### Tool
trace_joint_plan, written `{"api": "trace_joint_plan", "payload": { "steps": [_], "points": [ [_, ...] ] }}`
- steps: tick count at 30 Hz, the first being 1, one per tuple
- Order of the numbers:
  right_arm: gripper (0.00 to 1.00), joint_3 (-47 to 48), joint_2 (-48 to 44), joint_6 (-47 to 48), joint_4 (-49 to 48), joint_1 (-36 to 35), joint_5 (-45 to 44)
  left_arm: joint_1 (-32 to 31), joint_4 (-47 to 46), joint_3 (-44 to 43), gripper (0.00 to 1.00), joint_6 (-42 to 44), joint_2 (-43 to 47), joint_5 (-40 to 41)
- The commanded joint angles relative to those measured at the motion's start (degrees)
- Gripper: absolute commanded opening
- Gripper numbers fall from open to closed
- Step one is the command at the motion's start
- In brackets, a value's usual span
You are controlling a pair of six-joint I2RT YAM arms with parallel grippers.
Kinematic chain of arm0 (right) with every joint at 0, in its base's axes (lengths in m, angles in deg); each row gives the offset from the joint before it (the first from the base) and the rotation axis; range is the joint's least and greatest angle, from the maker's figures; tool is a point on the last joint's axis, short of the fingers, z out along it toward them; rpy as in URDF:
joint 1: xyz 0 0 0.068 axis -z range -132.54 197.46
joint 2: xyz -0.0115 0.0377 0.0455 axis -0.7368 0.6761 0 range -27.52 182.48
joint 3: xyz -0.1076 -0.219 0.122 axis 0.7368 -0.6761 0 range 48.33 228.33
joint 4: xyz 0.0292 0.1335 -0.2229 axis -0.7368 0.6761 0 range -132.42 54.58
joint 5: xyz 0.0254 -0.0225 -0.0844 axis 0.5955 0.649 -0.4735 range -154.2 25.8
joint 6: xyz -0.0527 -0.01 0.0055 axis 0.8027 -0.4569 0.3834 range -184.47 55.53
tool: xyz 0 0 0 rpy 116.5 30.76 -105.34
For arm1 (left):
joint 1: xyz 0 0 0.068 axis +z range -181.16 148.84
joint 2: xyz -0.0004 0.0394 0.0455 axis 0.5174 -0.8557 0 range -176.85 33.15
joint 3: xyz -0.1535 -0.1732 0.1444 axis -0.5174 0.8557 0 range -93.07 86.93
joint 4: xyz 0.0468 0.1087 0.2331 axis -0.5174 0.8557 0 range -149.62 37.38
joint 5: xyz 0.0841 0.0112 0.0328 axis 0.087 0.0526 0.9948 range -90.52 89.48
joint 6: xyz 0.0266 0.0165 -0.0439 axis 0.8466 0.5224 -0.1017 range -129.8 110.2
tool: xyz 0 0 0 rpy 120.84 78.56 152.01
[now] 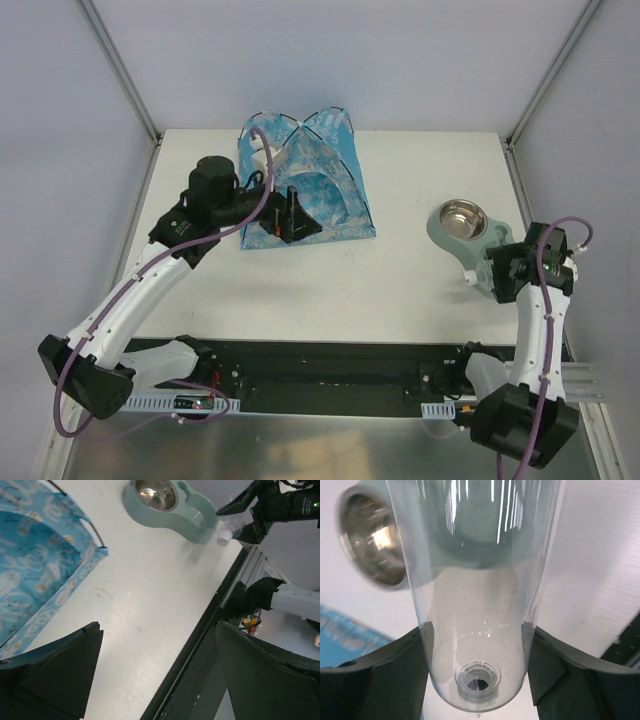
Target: Set up the pet tent
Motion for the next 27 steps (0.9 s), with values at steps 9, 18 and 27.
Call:
{"api": "trace_joint_plan", "payload": {
  "steps": [9, 18, 27],
  "points": [
    [0.6, 16.04, 1.74, -4.28, -11.09, -36.09, 7.8, -15.47, -24.01, -0.61, 0.96, -15.99, -15.16, 0.91],
    [0.6, 14.55, 2.18, -7.79, -22.69, -49.22, 2.53, -19.6, -26.4, -0.52, 0.95, -22.85, -19.75, 5.83],
    [0.61, 11.13, 0.08, -9.37, -28.32, -53.26, -0.72, -21.8, -27.1, -1.23, 0.78, -25.14, -22.38, 6.71]
  ]
}}
